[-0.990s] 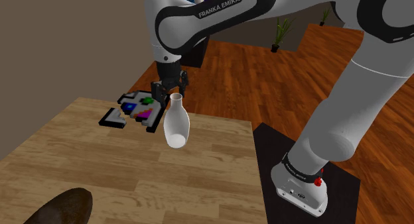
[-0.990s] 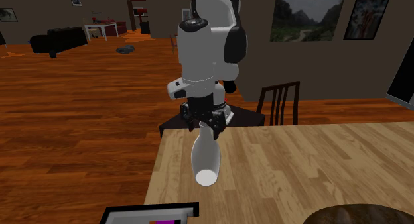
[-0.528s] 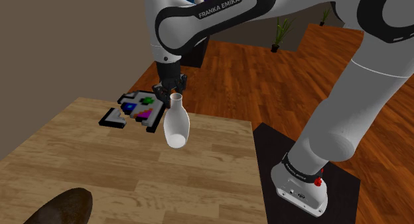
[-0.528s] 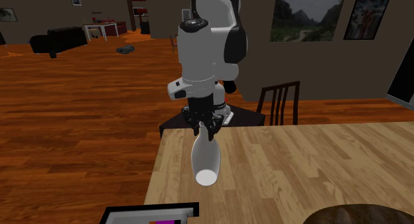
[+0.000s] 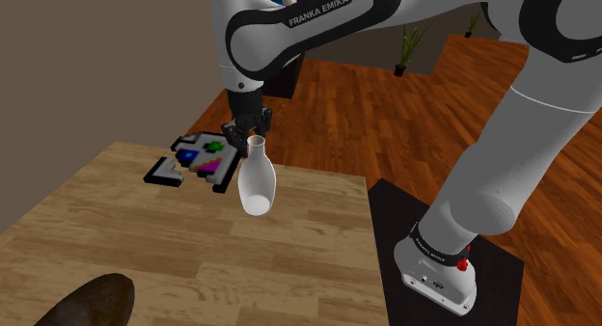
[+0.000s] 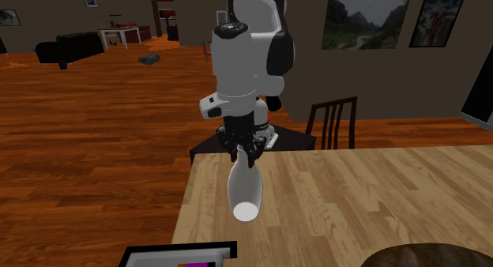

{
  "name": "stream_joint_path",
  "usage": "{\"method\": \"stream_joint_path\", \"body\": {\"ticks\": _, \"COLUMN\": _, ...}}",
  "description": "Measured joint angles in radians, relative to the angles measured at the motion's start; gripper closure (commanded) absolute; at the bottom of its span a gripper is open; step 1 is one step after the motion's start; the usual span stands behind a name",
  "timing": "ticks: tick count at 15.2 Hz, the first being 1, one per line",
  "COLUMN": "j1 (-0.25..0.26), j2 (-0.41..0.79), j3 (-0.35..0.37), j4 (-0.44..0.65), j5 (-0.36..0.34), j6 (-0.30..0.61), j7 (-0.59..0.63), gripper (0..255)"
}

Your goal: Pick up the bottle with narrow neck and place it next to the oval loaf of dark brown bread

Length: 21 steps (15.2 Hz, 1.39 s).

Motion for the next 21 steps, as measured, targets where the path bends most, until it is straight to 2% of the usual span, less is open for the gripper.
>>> {"method": "stream_joint_path", "body": {"ticks": 8, "j1": -0.002, "j2": -0.030, "j3": -0.002, "j4": 0.056, "j5": 0.009, "j6": -0.086, "j7": -0.005, "gripper": 255}}
{"method": "stream_joint_path", "body": {"ticks": 21, "j1": -0.005, "j2": -0.050, "j3": -0.005, "j4": 0.214, "j5": 0.013, "j6": -0.262, "j7": -0.004, "gripper": 255}}
